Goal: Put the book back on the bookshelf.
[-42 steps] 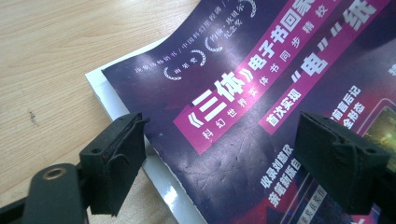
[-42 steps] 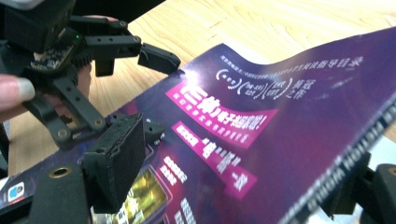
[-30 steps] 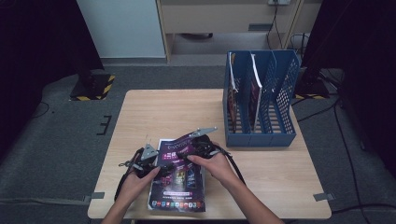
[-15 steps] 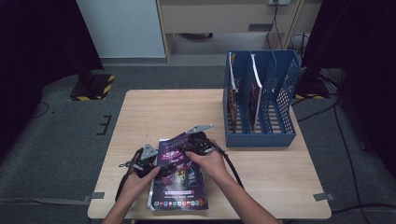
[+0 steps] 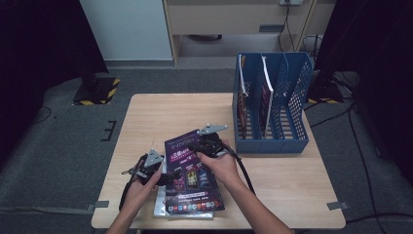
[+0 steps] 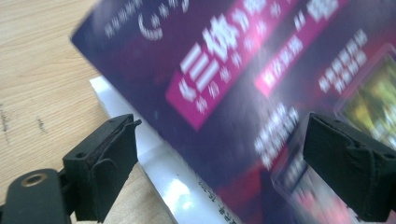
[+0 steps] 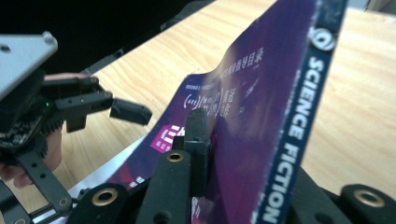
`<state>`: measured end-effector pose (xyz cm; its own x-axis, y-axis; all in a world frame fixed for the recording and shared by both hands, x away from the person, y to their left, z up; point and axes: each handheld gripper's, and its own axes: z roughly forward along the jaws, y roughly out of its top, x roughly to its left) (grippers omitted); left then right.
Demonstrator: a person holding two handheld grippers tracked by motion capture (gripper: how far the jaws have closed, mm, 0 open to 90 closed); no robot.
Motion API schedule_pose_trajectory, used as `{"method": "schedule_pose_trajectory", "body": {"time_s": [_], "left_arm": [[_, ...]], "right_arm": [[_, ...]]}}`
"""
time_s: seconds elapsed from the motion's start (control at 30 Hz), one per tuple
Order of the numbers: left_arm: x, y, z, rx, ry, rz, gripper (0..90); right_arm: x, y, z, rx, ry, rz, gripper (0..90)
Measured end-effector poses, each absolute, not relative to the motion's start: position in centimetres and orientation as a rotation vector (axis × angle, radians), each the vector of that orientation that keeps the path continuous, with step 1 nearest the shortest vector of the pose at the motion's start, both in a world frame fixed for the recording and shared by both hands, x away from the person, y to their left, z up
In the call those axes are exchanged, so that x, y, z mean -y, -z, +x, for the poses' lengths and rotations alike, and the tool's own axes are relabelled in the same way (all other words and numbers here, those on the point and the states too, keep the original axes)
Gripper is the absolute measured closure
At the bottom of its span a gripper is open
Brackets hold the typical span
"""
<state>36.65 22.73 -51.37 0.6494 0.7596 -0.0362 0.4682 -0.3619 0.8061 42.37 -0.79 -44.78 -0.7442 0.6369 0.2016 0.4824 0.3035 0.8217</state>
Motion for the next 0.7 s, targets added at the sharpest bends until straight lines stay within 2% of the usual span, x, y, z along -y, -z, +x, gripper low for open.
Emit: {"method": "schedule_pose_trajectory", "body": {"time_s": [0.33, 0.7], "left_arm": [[-23.1, 51.1, 36.5, -0.934, -0.433, 2.002, 7.6], [-22.7, 51.1, 36.4, -0.919, -0.371, 2.003, 8.8]], "right_arm": [[1.7, 42.3, 42.5, -2.322, -1.434, 0.974, 81.9], [1.8, 39.6, 42.3, -2.259, -1.476, 0.885, 82.8]]}}
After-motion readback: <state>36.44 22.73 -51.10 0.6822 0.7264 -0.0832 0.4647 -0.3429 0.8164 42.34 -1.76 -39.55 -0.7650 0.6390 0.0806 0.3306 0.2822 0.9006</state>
